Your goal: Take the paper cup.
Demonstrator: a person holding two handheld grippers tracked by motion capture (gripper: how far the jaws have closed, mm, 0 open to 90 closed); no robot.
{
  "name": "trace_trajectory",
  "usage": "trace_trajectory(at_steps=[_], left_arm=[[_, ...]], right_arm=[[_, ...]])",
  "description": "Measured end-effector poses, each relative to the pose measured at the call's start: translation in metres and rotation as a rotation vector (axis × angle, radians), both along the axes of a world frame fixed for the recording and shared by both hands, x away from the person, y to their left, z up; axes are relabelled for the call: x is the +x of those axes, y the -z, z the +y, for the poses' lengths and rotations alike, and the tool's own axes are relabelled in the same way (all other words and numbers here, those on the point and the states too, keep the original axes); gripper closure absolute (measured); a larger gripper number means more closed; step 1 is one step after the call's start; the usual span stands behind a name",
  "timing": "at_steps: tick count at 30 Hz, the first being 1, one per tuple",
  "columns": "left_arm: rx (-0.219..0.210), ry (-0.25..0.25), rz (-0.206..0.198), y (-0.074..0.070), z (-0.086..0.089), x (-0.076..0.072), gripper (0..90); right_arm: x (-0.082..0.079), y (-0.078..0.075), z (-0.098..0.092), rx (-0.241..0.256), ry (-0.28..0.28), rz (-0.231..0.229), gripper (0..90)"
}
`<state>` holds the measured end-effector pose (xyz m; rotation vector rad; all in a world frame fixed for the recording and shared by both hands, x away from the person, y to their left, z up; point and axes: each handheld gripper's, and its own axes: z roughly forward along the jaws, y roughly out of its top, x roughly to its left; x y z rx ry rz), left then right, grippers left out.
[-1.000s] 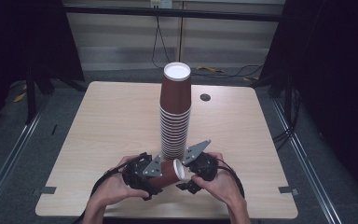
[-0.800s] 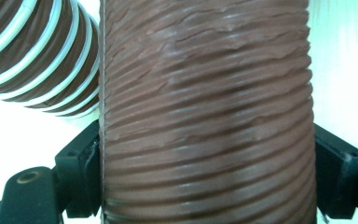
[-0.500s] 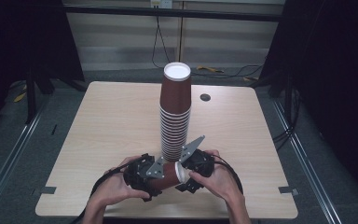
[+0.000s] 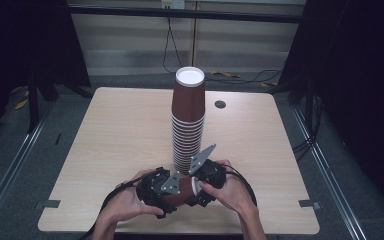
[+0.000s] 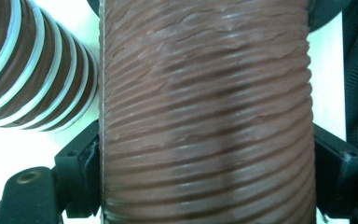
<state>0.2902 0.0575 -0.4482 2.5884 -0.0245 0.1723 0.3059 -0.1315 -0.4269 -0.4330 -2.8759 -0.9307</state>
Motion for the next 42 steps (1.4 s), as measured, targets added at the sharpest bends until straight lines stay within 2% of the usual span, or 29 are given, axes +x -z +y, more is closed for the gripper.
trace_trajectory(at_steps=[7, 8, 9, 10, 16, 17, 27, 31, 34, 38, 42], left_arm=[[-0.017, -0.01, 0.011, 0.001, -0.001, -0.001, 15.2], [0.014, 0.018, -0.007, -0.001, -0.001, 0.001, 15.1], [0.013, 0.02, -0.009, -0.001, 0.0, 0.001, 15.1], [-0.025, -0.006, 0.011, 0.001, 0.0, -0.001, 15.1], [-0.052, -0.001, 0.029, 0.002, 0.002, 0.0, 14.1], [-0.058, 0.0, 0.033, 0.002, 0.002, 0.0, 13.8], [-0.104, 0.015, 0.025, 0.004, 0.005, 0.003, 10.9], [-0.179, 0.003, 0.04, 0.002, 0.011, 0.003, 11.3], [-0.218, 0.007, 0.032, 0.002, 0.016, 0.002, 11.3], [-0.256, 0.011, 0.03, 0.002, 0.022, 0.002, 11.4], [-0.275, 0.018, 0.032, 0.002, 0.025, 0.004, 11.7]], right_arm=[[0.0, 0.0, 0.003, 0.022, -0.013, -0.003, 19.7], [0.0, -0.001, 0.003, 0.019, -0.018, -0.007, 19.7], [0.0, 0.0, 0.004, 0.02, -0.028, -0.008, 20.1], [0.0, 0.0, 0.003, 0.02, -0.029, -0.01, 20.2], [-0.001, -0.003, 0.003, 0.02, -0.026, -0.008, 21.0], [0.0, -0.003, 0.003, 0.024, -0.039, -0.016, 21.1], [0.001, -0.004, 0.001, 0.021, -0.045, -0.021, 21.4], [0.002, -0.007, 0.001, 0.021, -0.053, -0.017, 21.4], [0.002, -0.009, 0.002, 0.02, -0.057, -0.012, 21.4], [0.001, -0.007, 0.003, 0.033, -0.057, -0.01, 21.4], [0.002, -0.005, 0.004, 0.033, -0.057, -0.01, 21.5]])
